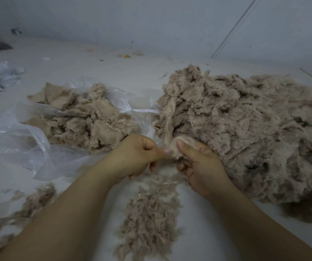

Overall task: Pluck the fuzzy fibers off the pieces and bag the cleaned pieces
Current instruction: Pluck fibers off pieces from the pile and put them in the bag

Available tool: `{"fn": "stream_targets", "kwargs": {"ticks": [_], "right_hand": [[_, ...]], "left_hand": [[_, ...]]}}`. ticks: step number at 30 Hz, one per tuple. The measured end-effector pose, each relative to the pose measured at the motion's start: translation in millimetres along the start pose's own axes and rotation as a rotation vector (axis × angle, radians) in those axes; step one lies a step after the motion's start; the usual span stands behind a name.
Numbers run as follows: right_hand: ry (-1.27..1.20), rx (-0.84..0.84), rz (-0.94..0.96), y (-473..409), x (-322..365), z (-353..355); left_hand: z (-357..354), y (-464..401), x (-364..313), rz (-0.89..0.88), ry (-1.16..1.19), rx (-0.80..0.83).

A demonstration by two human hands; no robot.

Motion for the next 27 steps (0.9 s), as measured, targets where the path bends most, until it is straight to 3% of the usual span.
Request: {"fn": "stream_targets", "kwargs": {"ticks": [2, 11, 17, 21, 27], "right_hand": [[0.052, 0.018, 0.008, -0.9, -0.3, 0.2], [0.195, 0.121, 0.058, -1.4, 3.6, -9.6], [0.222, 0.071, 0.029, -1.7, 0.4, -6.5], [0.216, 0.187, 0.038, 0.9, 2.2, -15.7], [0.171, 0.158, -0.013, -2.3, -1.5, -10.9]], "left_hand": [[1.9, -4.2, 1.2, -0.013, 0.114, -0.093], [-14.4, -9.5, -0.8, -0.083, 0.361, -0.002], [-20.2, -10.0, -4.7, -0.124, 0.449, 0.029], [-17.0, -8.2, -8.7, -0.173, 0.549, 0.071], [-14.5, -9.8, -8.1, -0.201, 0.547, -0.041]]}}
Point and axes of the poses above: each hand's wrist, its own y-axis away from the middle knuckle, its own z-axis out of the back of the hand, x = y × z, the point moved 8 cm from there along -y, towards the middle knuckle, and after that the axes turned 8 degrees about x, right-handed, at the moved point
